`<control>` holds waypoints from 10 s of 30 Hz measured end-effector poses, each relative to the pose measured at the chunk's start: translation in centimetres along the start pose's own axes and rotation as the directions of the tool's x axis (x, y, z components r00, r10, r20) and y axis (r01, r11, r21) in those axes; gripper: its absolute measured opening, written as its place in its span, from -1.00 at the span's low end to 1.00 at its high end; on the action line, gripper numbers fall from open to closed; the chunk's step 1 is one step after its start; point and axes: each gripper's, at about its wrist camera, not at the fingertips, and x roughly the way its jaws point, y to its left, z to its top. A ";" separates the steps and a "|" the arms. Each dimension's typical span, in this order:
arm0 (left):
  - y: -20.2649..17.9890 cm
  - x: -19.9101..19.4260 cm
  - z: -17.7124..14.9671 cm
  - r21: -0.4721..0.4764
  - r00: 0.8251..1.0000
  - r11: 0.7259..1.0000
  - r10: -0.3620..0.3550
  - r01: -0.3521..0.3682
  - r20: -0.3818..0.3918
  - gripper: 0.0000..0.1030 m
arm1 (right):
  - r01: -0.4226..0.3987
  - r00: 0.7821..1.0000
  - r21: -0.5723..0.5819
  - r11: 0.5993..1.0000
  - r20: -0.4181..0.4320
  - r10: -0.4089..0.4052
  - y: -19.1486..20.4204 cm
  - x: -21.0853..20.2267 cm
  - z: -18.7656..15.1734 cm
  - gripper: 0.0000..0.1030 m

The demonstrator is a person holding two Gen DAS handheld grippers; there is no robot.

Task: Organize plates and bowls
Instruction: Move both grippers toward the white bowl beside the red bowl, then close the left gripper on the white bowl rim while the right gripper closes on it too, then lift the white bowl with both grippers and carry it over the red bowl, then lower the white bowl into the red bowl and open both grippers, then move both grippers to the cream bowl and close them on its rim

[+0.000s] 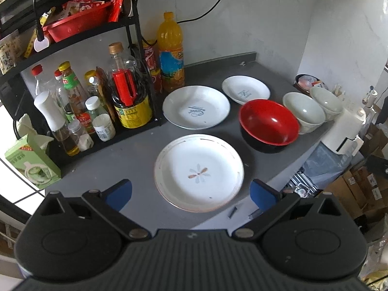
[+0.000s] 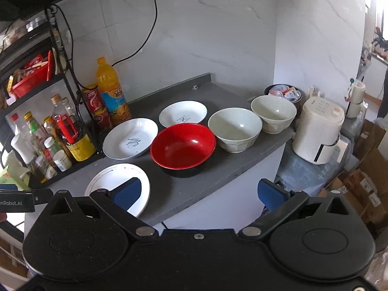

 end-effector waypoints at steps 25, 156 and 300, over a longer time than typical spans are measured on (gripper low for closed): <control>-0.7 7.7 6.1 0.060 0.999 0.997 -0.041 0.042 -0.021 0.99 | 0.061 0.998 0.069 0.996 0.002 -0.061 -1.3 6.4 3.4 1.00; -21.2 28.5 24.7 -0.110 0.949 0.975 -0.213 0.192 -0.233 -0.88 | -0.255 0.939 0.232 0.939 -0.172 0.297 -17.1 25.8 15.0 -0.75; -37.3 34.1 23.5 -0.046 0.927 0.982 -0.186 0.181 -0.325 0.29 | 0.099 0.970 0.228 0.969 -0.238 -0.043 -28.8 31.0 13.0 0.17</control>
